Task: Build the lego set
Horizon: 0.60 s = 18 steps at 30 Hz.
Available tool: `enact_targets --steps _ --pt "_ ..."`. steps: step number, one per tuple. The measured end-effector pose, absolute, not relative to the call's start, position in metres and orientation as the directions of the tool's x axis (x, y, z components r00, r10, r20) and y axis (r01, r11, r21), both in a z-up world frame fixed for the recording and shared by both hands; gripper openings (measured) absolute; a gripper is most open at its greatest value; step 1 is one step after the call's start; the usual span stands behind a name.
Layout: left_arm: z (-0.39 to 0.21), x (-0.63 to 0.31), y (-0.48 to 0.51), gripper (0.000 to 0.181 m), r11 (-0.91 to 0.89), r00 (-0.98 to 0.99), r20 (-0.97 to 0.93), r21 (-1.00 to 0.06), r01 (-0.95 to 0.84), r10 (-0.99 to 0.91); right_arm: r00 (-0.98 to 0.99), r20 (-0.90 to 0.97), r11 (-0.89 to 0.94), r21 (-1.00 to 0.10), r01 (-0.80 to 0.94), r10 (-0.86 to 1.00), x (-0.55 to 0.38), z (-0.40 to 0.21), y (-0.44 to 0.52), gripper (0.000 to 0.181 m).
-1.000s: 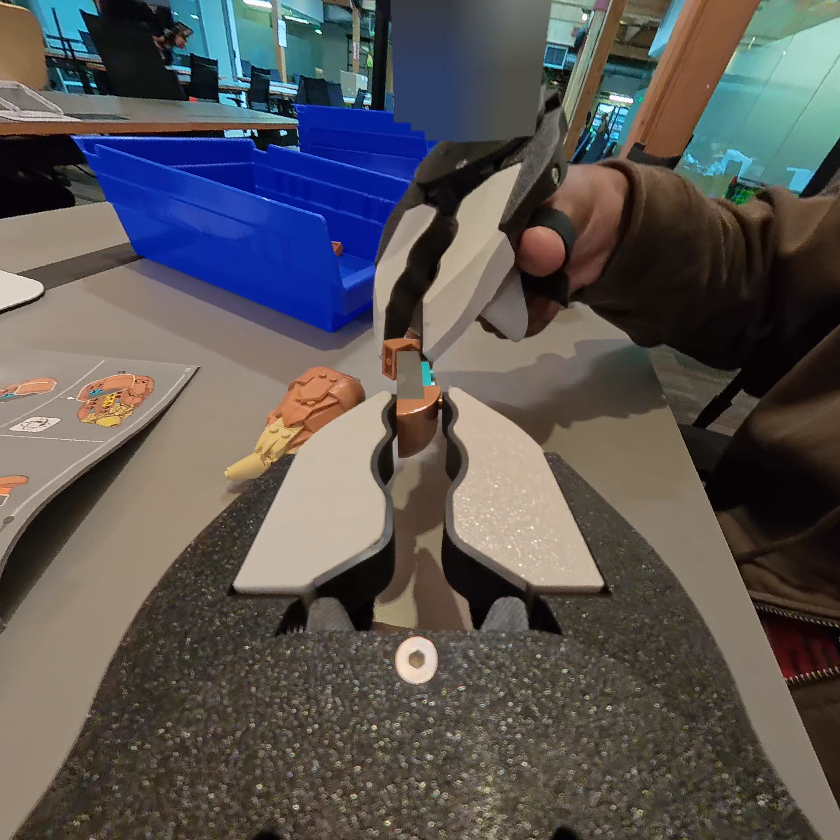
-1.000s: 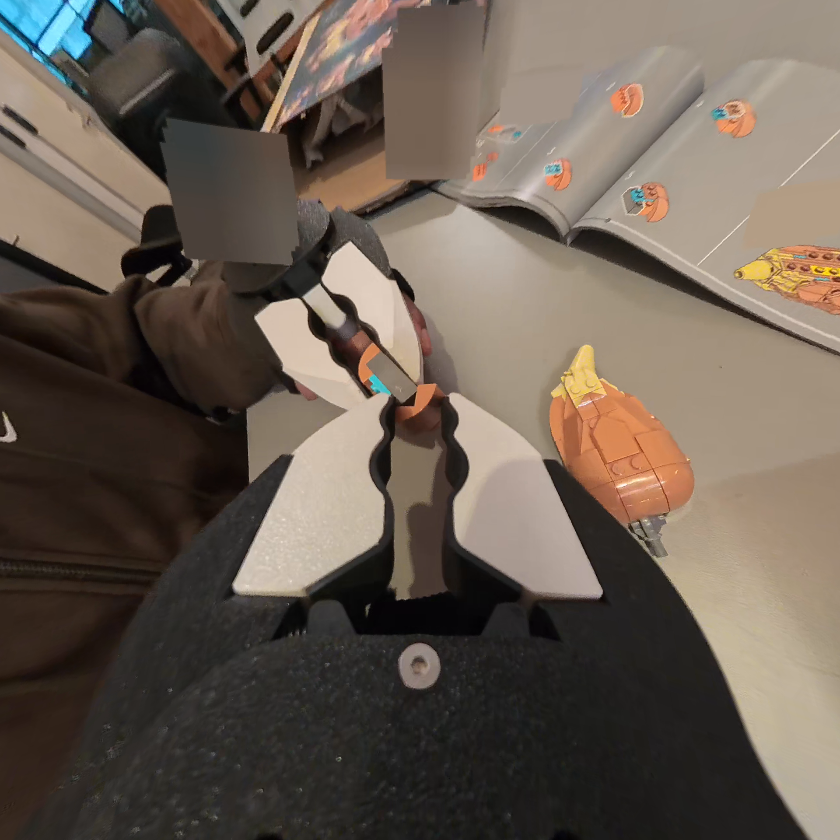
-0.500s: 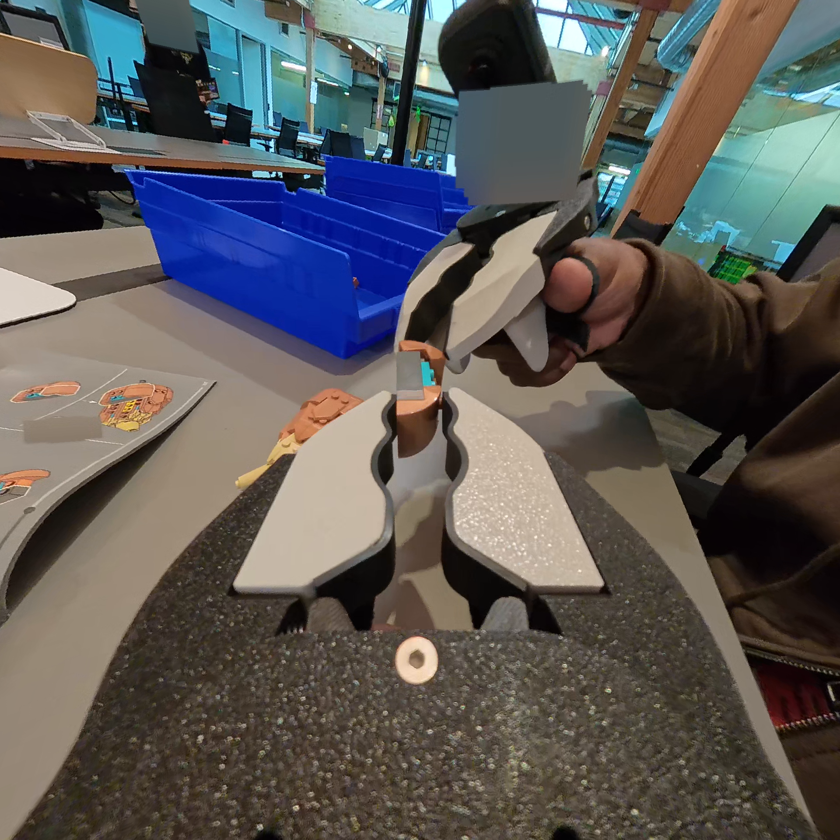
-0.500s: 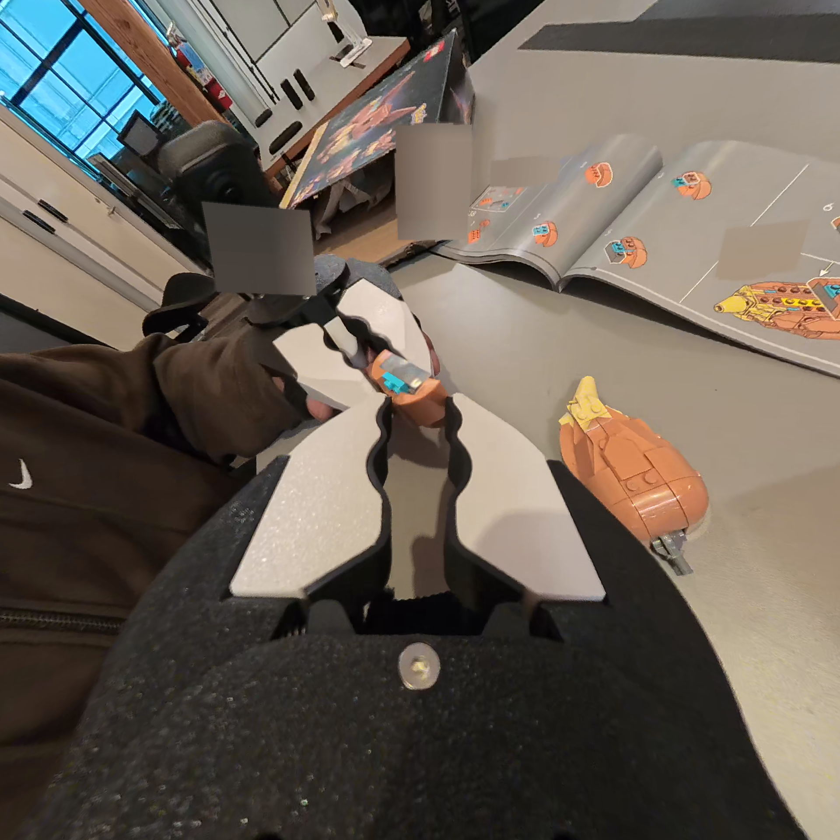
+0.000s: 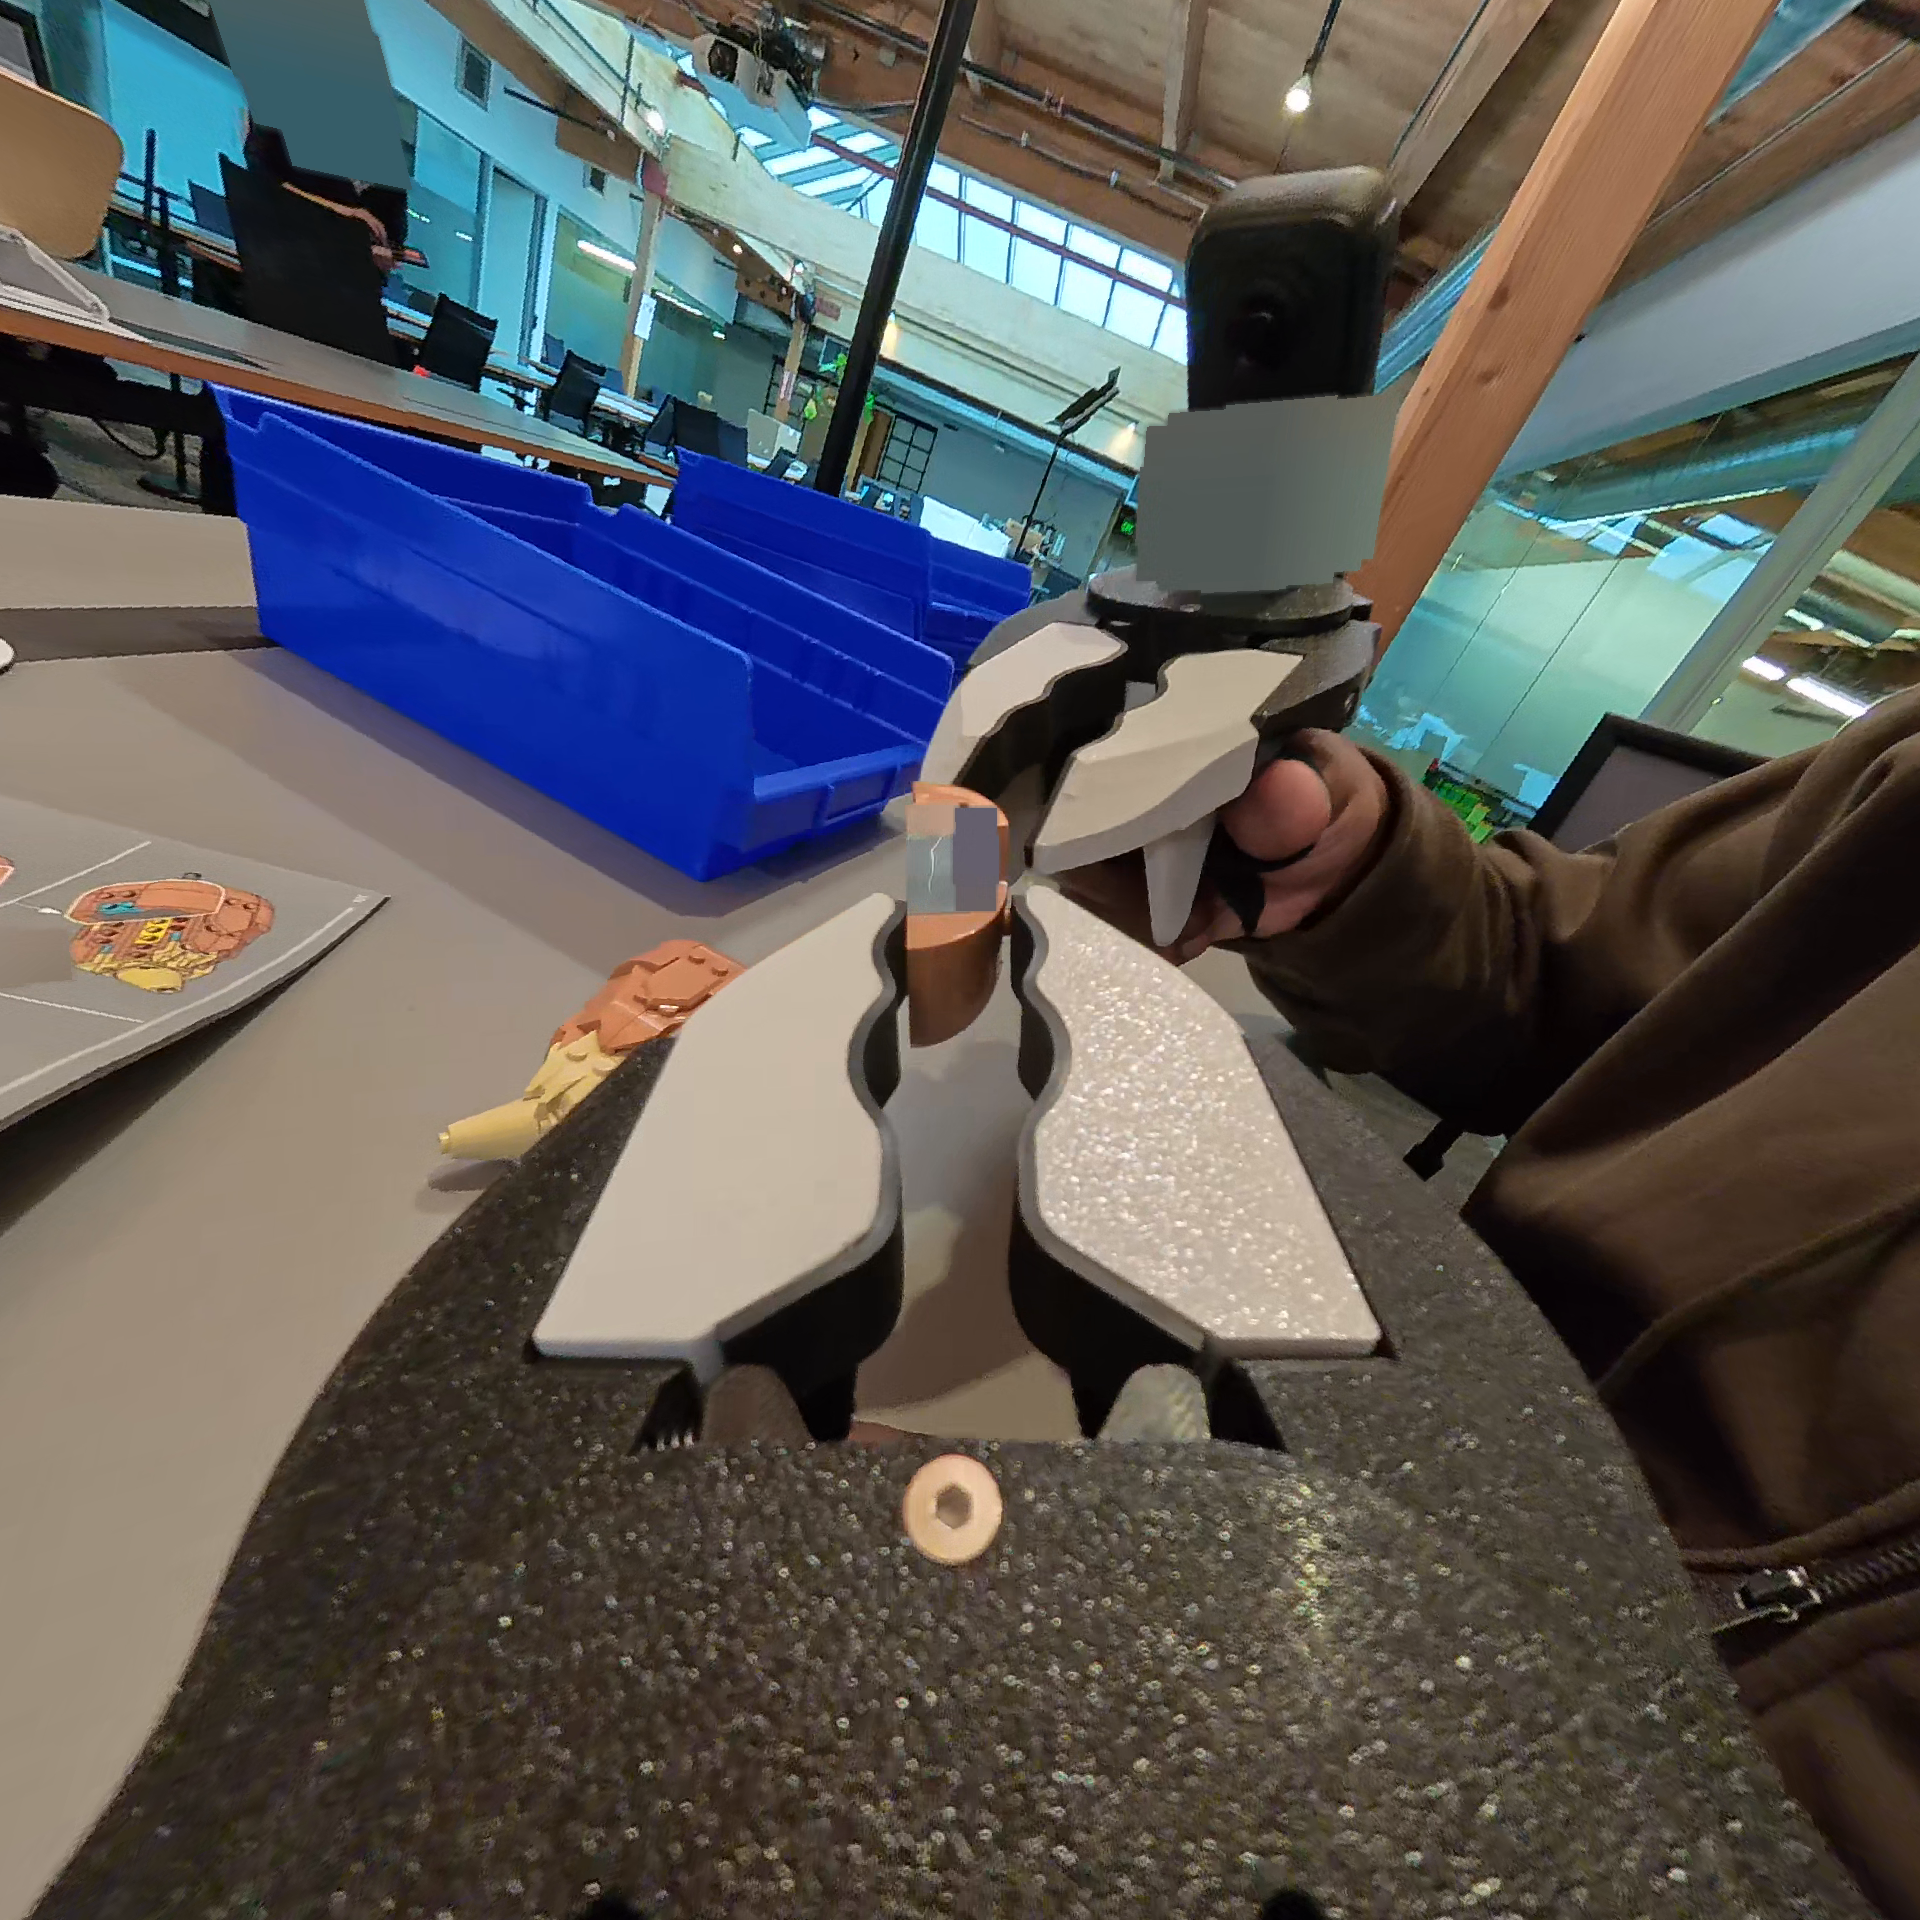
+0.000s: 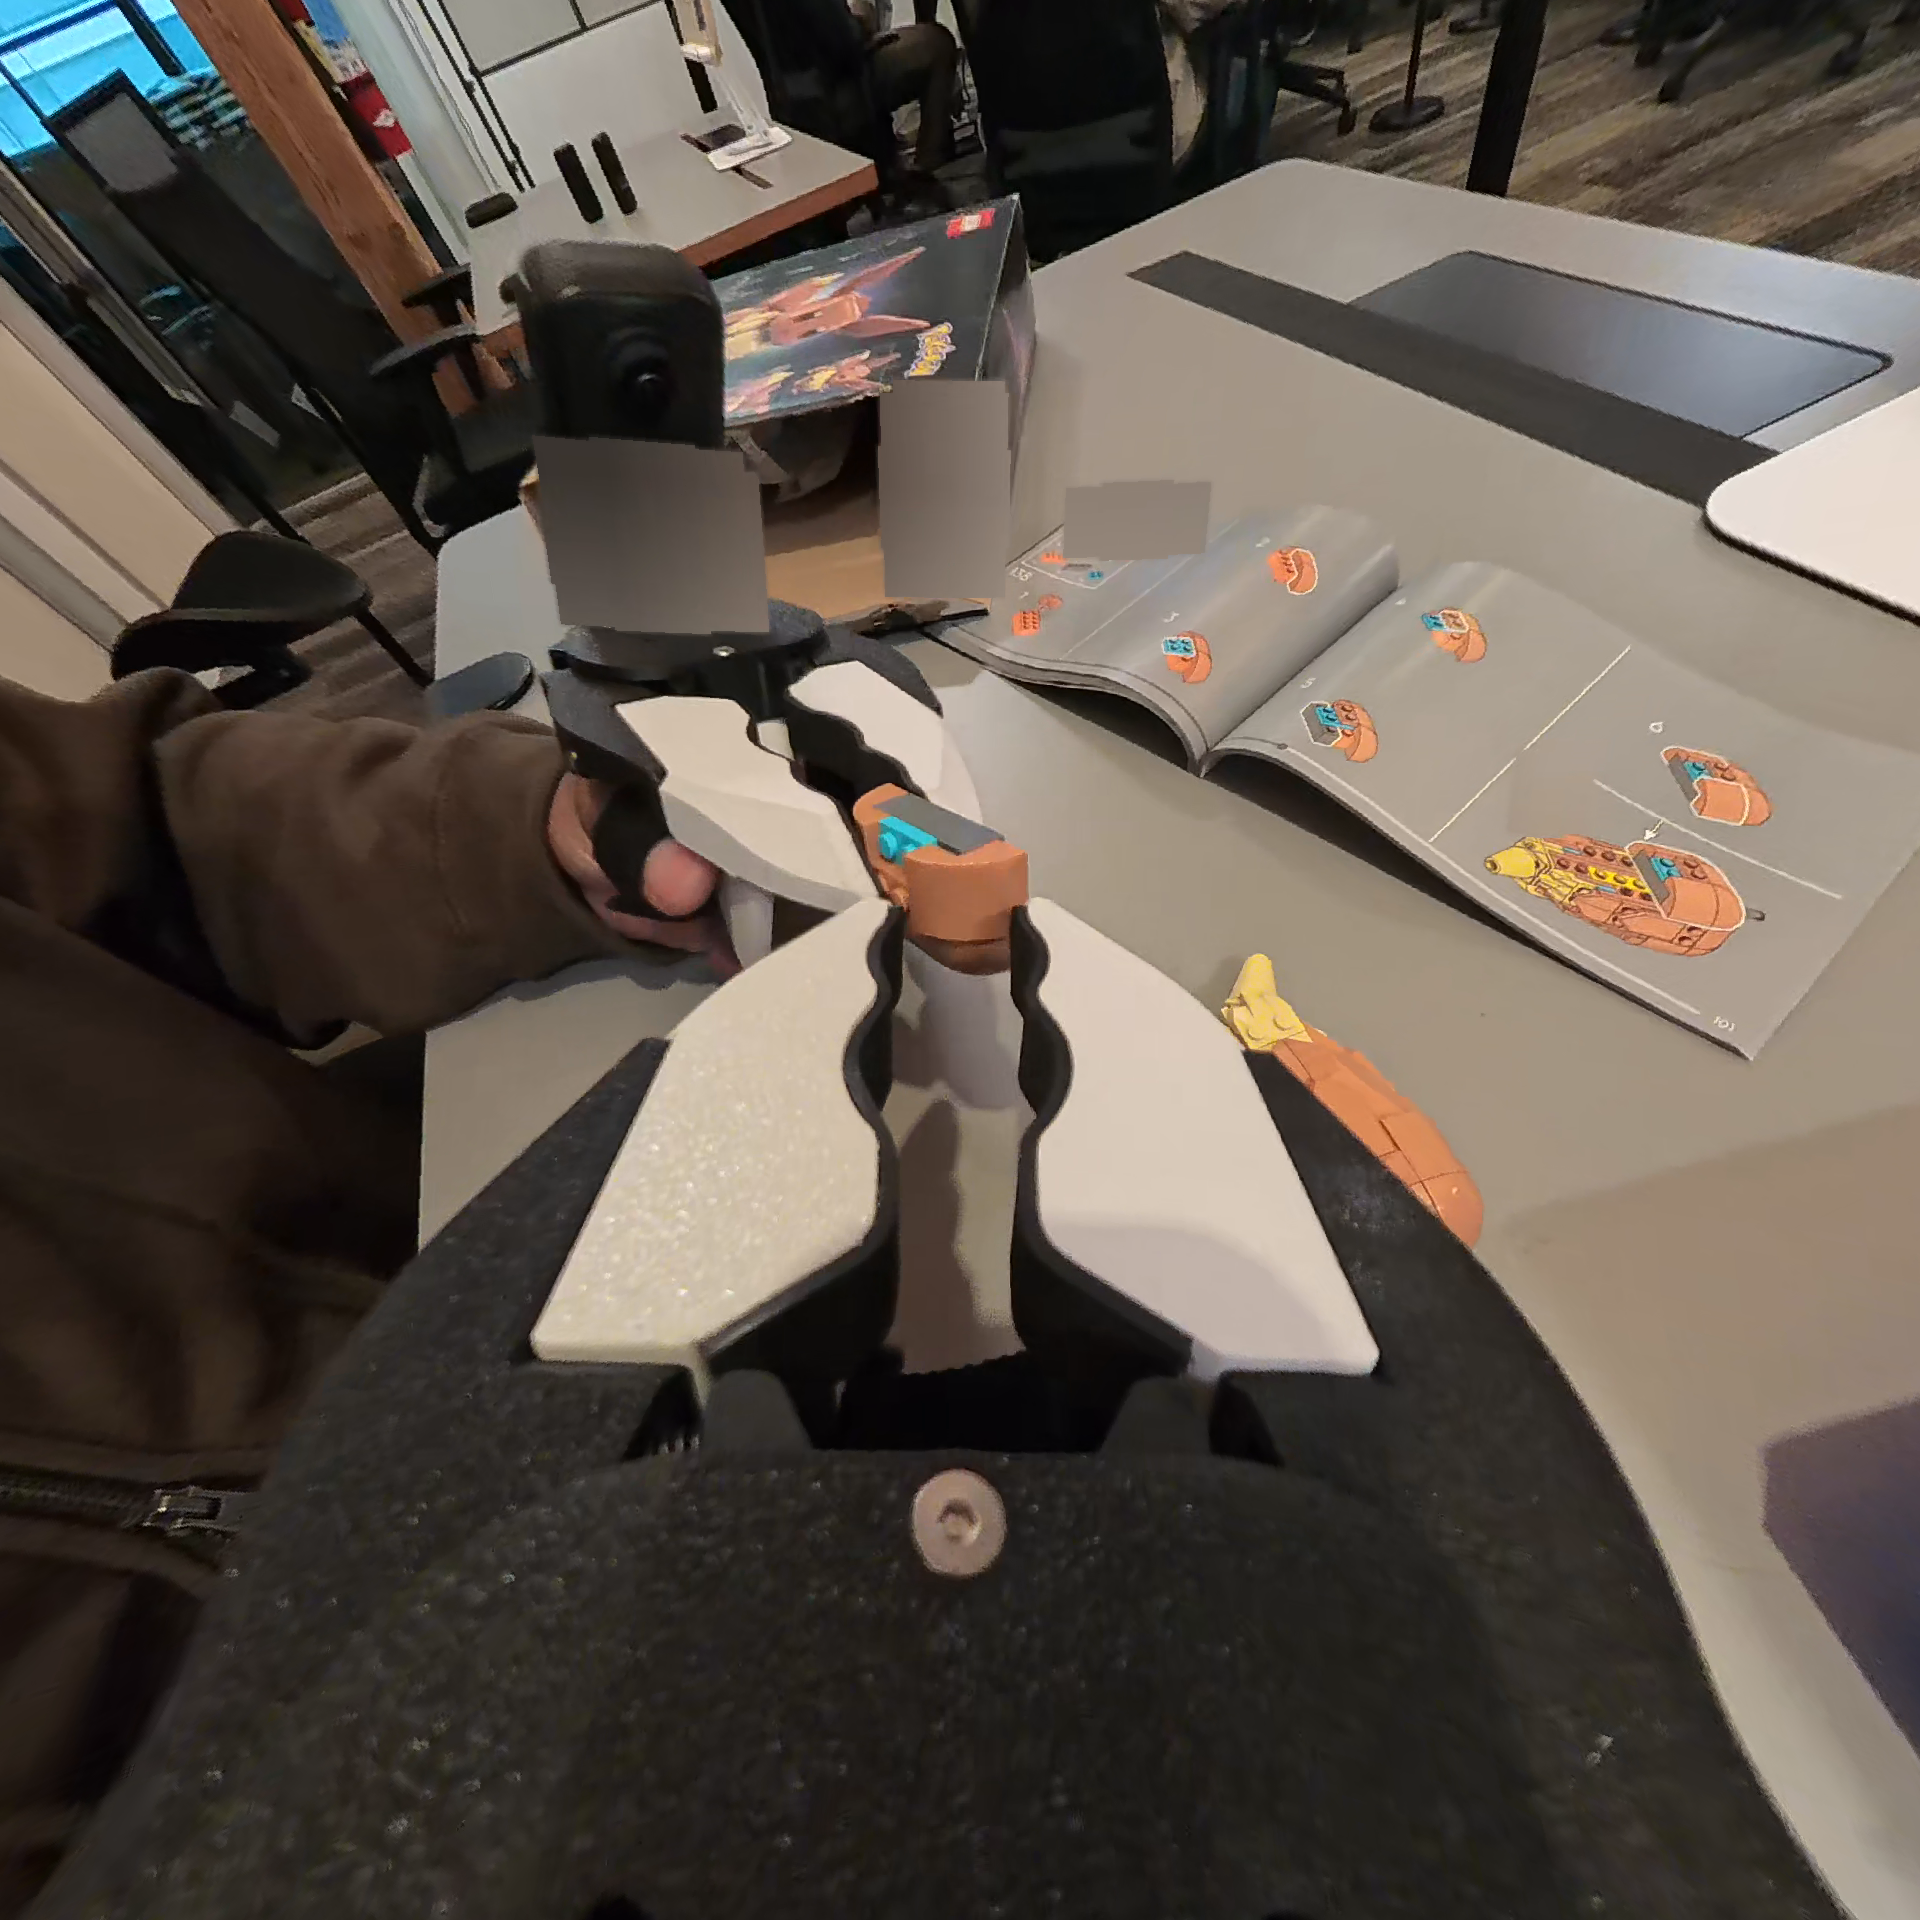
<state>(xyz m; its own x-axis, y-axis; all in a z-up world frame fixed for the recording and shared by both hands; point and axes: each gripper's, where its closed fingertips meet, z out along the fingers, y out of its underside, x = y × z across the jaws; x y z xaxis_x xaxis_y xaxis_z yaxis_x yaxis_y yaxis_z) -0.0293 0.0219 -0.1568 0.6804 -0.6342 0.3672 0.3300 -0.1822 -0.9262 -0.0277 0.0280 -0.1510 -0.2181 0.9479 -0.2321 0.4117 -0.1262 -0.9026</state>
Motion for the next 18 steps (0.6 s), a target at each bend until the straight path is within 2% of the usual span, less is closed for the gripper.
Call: enact_targets --steps 5,8,13,18 --pt "-0.151 -0.028 0.018 0.018 -0.187 0.631 0.394 -0.910 0.371 -0.668 -0.234 -0.206 -0.106 -0.920 0.377 0.950 -0.025 -0.145 0.030 0.027" --pt "-0.149 -0.024 0.014 0.018 -0.185 0.608 0.383 -0.913 0.363 -0.696 -0.326 -0.259 -0.136 -0.925 0.354 0.909 -0.024 -0.139 0.022 0.036" --pt "-0.147 -0.015 0.006 0.018 -0.184 0.570 0.346 -0.928 0.323 -0.745 -0.453 -0.342 -0.196 -0.920 0.339 0.823 -0.021 -0.133 0.010 0.037" --pt "-0.145 -0.011 0.001 0.018 -0.170 0.549 0.322 -0.935 0.310 -0.771 -0.493 -0.337 -0.160 -0.917 0.367 0.802 -0.018 -0.141 0.004 0.035"
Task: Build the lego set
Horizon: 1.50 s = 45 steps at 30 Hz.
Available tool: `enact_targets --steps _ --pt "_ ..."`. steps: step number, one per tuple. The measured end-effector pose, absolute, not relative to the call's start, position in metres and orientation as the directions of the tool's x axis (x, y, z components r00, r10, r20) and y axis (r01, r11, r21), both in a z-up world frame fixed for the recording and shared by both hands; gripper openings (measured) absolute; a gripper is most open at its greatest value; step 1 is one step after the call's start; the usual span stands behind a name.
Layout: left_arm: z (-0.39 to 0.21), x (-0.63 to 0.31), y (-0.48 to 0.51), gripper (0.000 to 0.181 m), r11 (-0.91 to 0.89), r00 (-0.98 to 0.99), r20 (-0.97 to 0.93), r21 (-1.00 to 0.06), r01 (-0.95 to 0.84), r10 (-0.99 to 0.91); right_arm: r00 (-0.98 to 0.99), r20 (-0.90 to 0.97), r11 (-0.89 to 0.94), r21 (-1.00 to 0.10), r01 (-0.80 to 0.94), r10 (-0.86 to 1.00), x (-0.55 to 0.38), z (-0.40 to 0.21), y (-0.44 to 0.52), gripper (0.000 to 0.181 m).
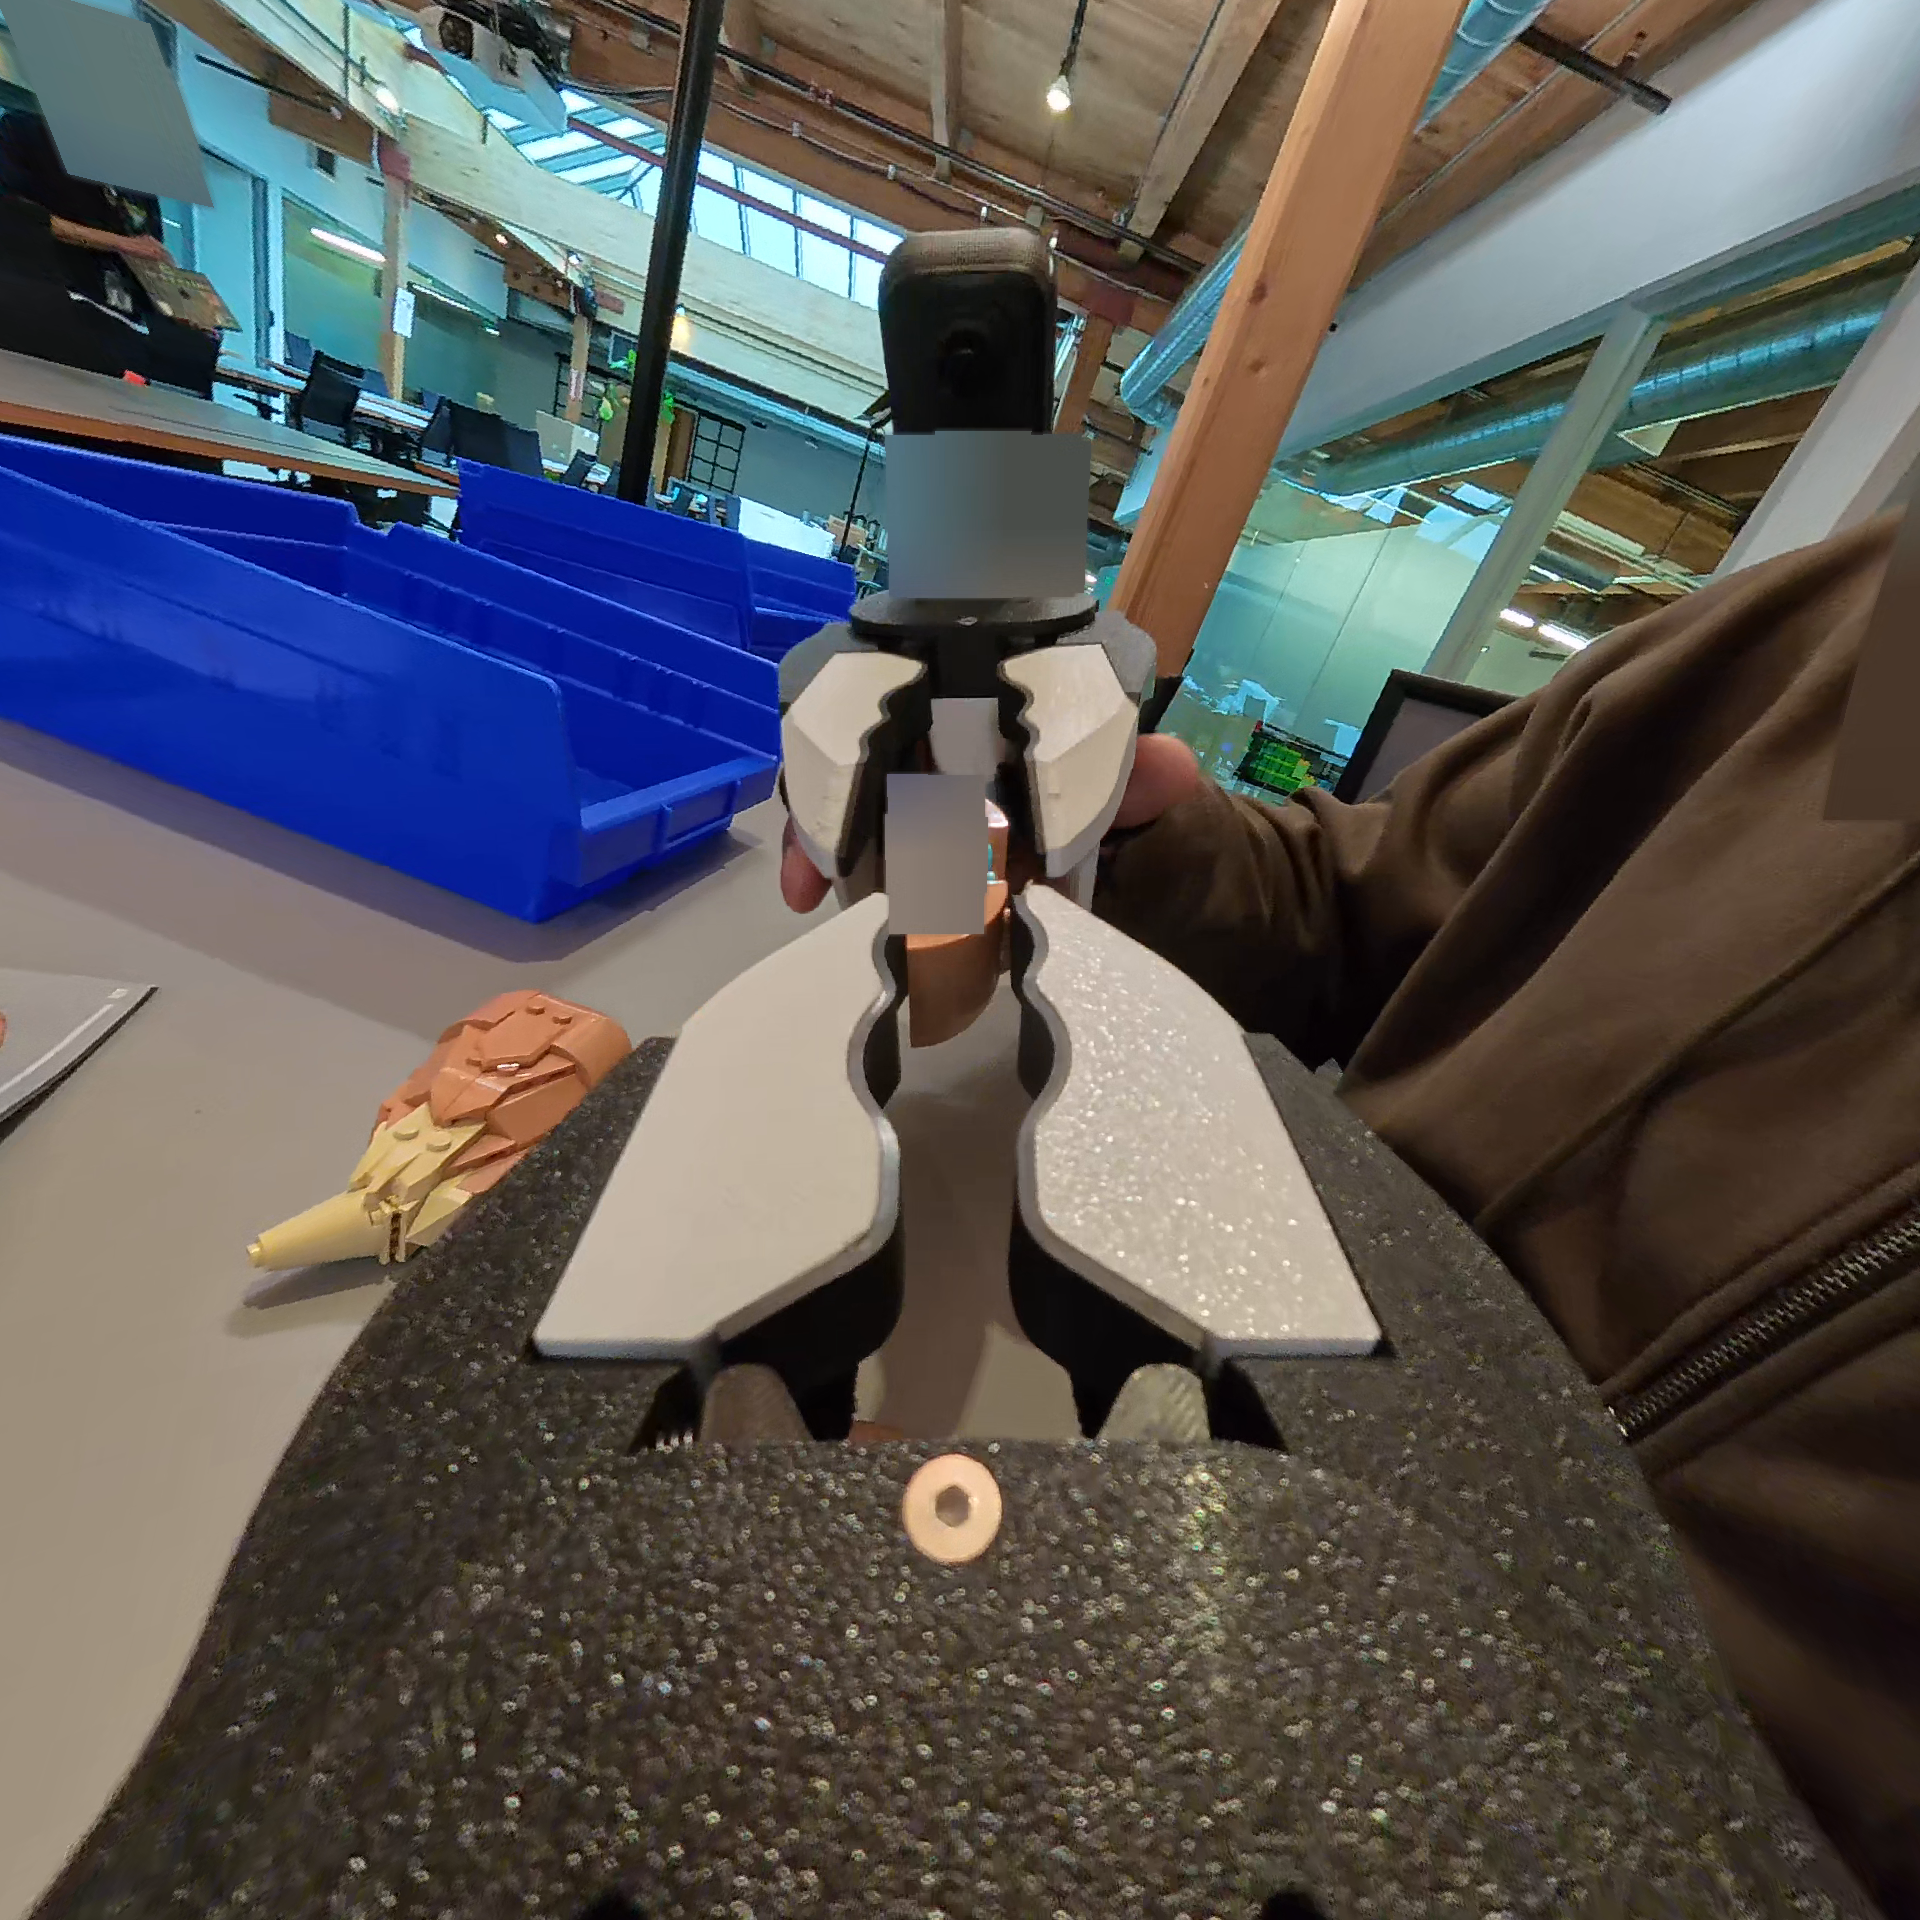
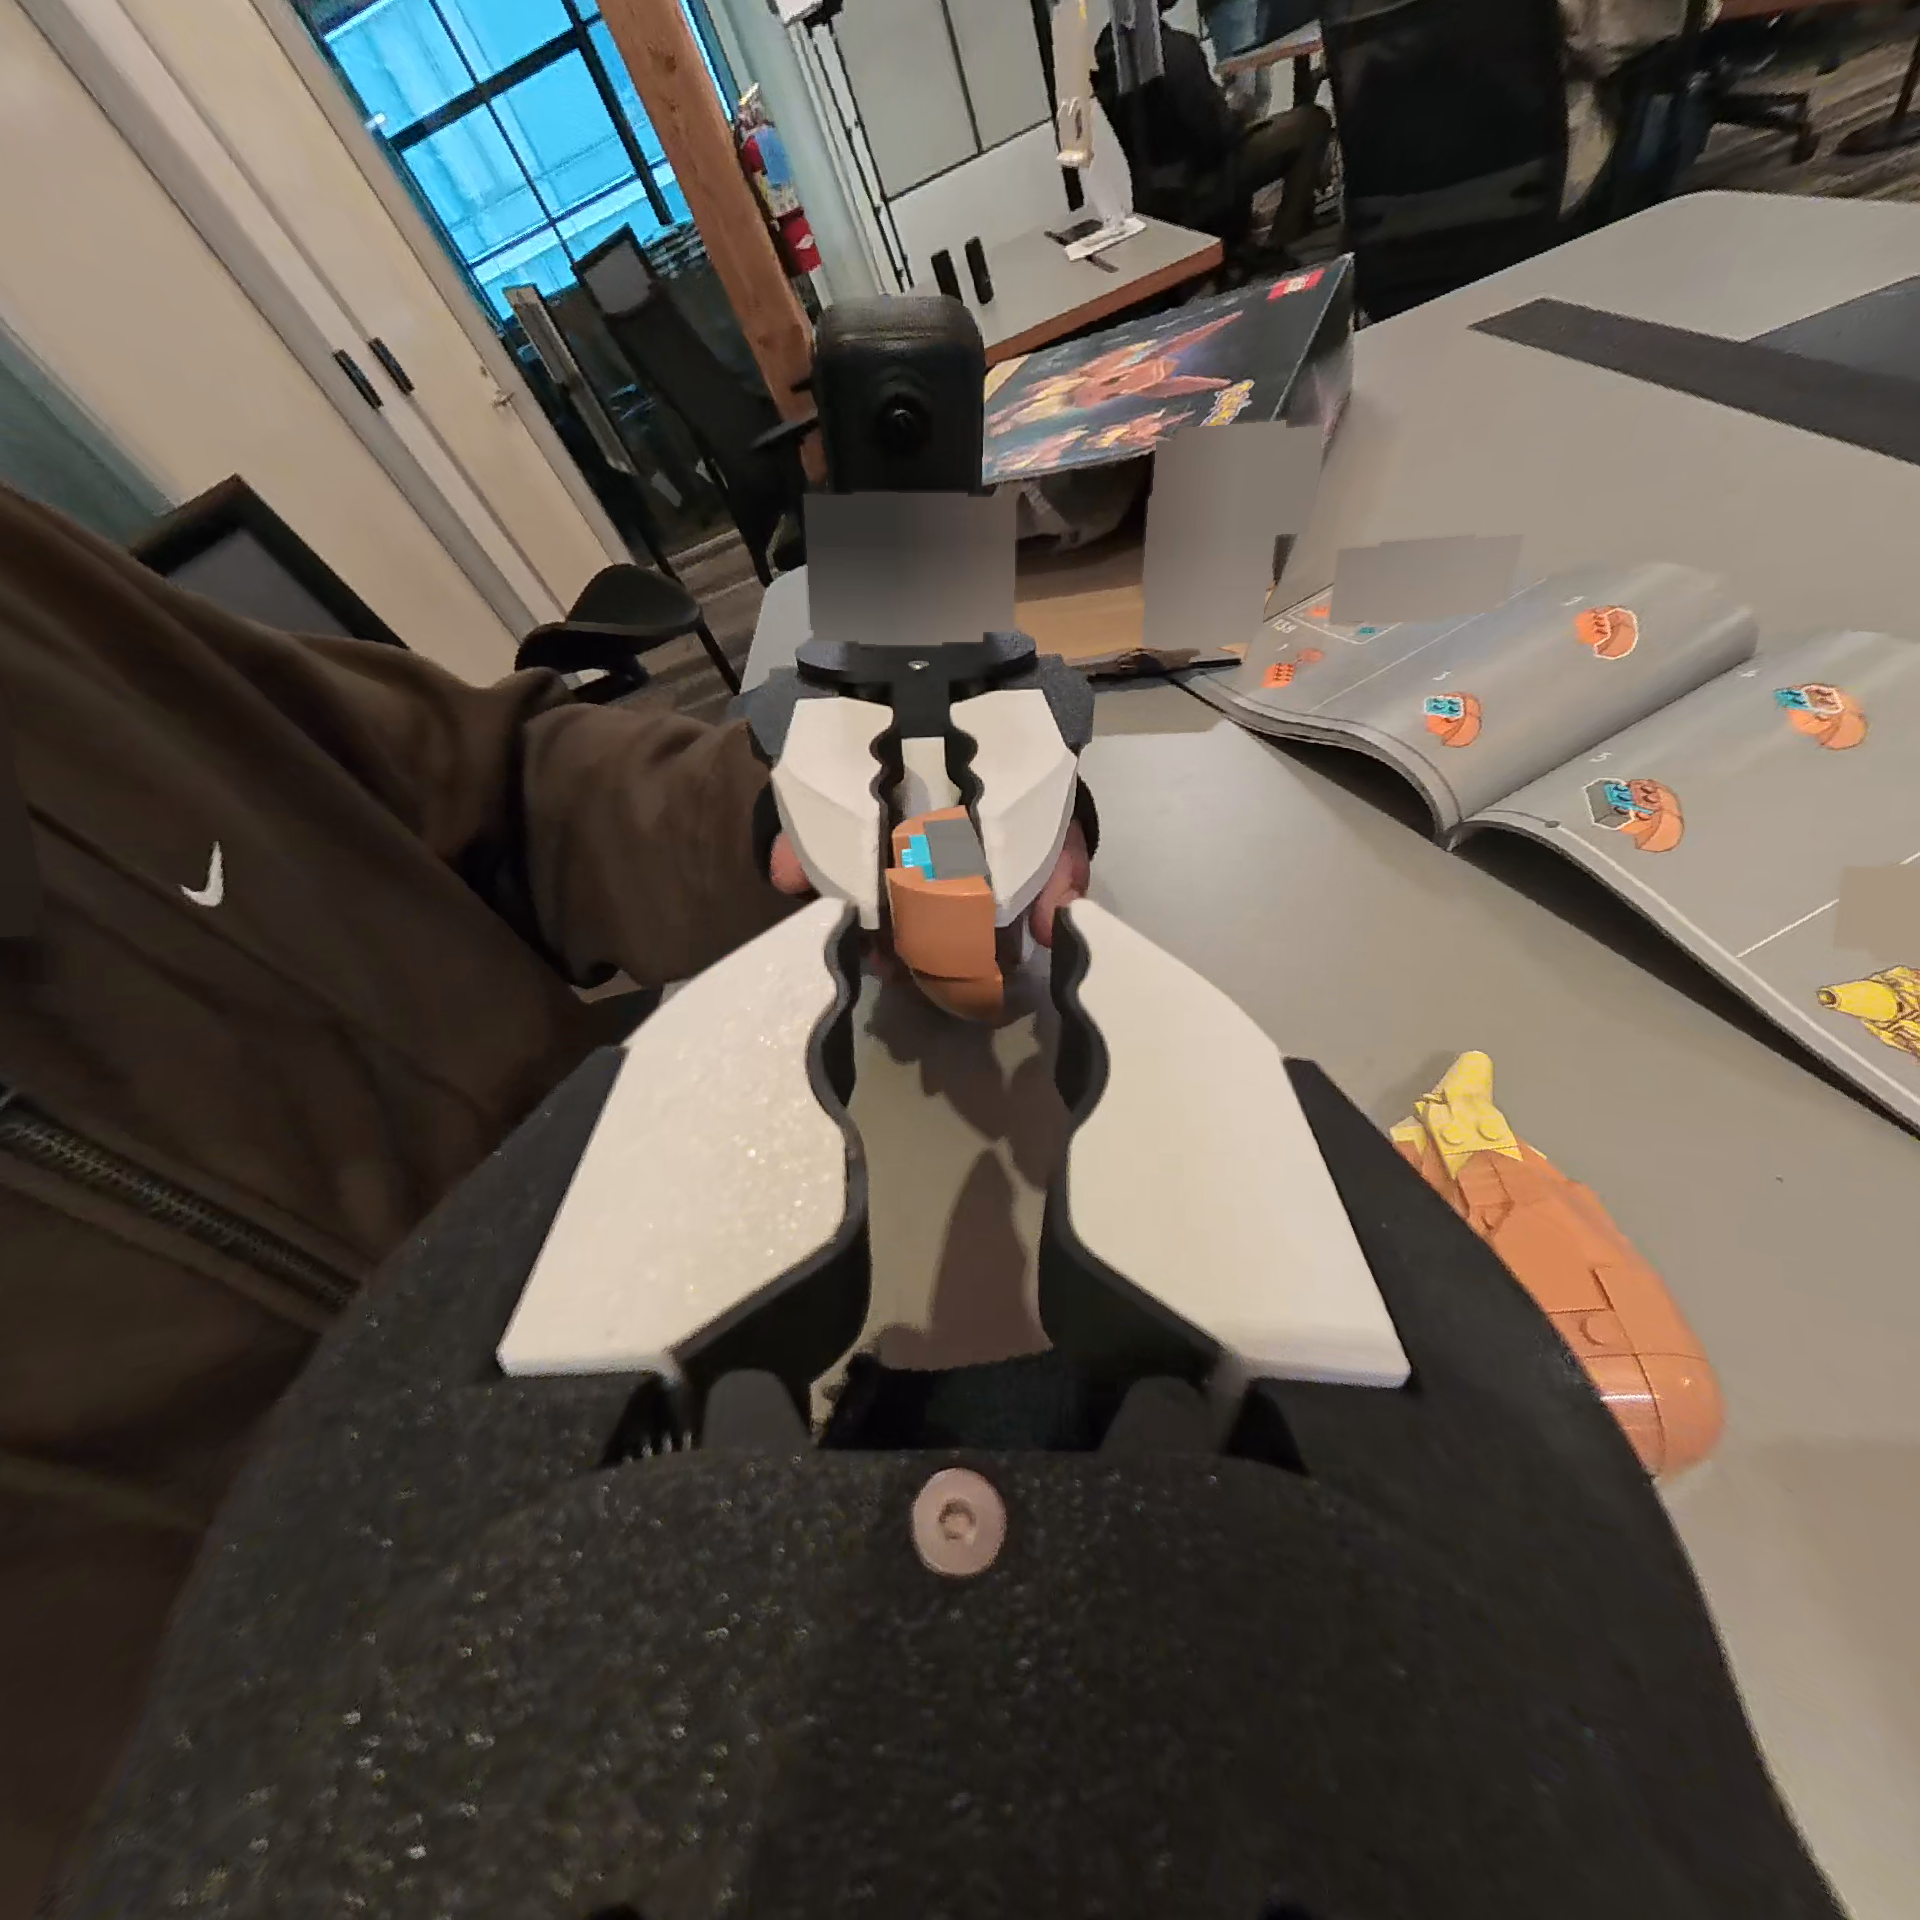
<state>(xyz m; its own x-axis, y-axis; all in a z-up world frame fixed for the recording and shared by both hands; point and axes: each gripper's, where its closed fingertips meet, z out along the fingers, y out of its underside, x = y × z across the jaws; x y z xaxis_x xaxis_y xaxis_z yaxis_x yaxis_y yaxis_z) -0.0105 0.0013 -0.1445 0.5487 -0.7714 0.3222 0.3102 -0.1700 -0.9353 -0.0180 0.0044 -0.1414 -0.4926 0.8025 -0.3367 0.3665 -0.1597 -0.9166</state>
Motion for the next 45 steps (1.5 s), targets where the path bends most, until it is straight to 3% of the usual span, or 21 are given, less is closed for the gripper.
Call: enact_targets --steps 10,32,41,45 --pt "-0.147 -0.005 -0.003 0.018 -0.175 0.527 0.298 -0.946 0.271 -0.796 -0.560 -0.338 -0.142 -0.921 0.364 0.757 -0.014 -0.143 -0.004 0.018" --pt "-0.153 0.008 -0.016 0.018 -0.148 0.486 0.206 -0.977 0.155 -0.849 -0.657 -0.315 -0.082 -0.929 0.361 0.685 0.000 -0.150 -0.018 0.016" --pt "-0.150 0.004 -0.012 0.018 -0.138 0.507 0.209 -0.975 0.176 -0.836 -0.640 -0.331 -0.136 -0.932 0.335 0.693 -0.005 -0.146 -0.015 0.016" --pt "-0.150 0.003 -0.011 0.018 -0.126 0.526 0.198 -0.977 0.170 -0.827 -0.607 -0.338 -0.168 -0.932 0.321 0.719 -0.009 -0.147 -0.009 0.028"
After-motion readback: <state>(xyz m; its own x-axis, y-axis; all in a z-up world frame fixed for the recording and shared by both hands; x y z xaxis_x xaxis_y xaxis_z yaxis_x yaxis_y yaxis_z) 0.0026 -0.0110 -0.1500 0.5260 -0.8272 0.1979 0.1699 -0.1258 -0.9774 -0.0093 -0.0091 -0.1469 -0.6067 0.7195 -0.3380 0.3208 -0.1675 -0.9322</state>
